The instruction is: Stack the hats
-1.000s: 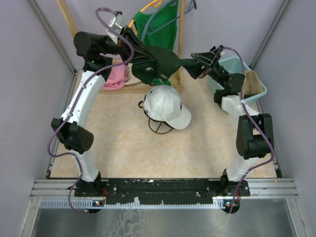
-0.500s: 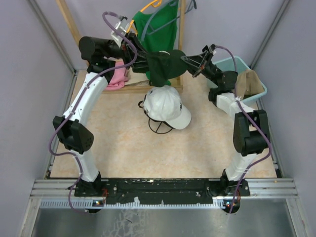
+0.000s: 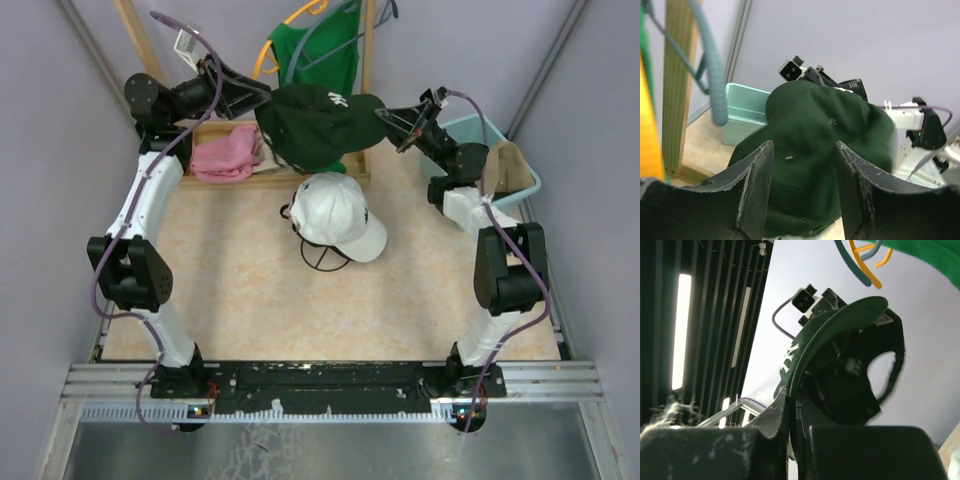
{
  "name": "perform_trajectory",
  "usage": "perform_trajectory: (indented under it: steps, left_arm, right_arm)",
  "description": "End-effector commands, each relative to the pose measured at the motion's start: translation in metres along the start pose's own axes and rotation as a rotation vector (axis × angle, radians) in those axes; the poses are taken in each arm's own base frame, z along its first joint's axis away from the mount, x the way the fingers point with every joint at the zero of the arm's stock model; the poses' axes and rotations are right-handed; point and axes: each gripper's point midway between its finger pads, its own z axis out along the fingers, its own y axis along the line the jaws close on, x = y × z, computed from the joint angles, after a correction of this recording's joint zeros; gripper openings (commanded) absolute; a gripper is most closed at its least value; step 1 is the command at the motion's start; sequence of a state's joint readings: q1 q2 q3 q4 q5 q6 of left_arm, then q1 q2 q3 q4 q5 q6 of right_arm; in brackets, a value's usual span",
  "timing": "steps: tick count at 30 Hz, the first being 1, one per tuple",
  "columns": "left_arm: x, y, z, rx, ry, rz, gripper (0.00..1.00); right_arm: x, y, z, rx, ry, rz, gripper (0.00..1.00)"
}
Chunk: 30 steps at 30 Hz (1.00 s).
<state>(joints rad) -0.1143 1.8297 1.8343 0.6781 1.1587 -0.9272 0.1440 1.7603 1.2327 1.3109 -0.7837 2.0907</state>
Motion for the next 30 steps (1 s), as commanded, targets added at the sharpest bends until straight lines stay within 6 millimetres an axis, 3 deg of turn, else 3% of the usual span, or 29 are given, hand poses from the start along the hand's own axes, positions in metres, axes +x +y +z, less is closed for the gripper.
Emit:
perform_trajectory:
  steps: [1,5,8,9,15,21,26,30]
  left_arm:
    - [-0.026,-0.007,-0.009,-0.104,-0.104,-0.102,0.59]
    - [-0.027,-0.02,-0.01,-0.086,-0.146,-0.25,0.6]
    - [-0.027,-0.036,-0.007,-0.06,-0.148,-0.34,0.64]
    - [-0.027,-0.042,-0.004,-0.05,-0.145,-0.371,0.67]
    - [-0.035,-0.073,0.012,0.031,-0.189,-0.582,0.75]
    - [-0.031,-0.092,0.03,0.082,-0.135,-0.648,0.81]
    - [-0.024,-0.097,0.033,0.038,-0.066,-0.655,0.83]
    - [0.0,-0.09,0.042,-0.001,-0.013,-0.675,0.83]
  right_arm:
    - [0.009,0.078,-0.004,-0.099,0.042,-0.044,0.0]
    - [0.0,0.086,-0.004,-0.058,0.029,-0.15,0.0]
    - [-0.005,0.079,0.0,-0.006,0.032,-0.228,0.0]
    - [0.003,0.09,0.003,0.0,0.049,-0.282,0.0]
    - [0.0,0.086,0.011,0.178,0.063,-0.501,0.0]
    - [-0.002,0.088,0.012,0.224,0.048,-0.556,0.0]
    - [-0.009,0.086,0.01,0.29,0.017,-0.681,0.0]
    - [-0.012,0.093,0.011,0.321,-0.011,-0.781,0.0]
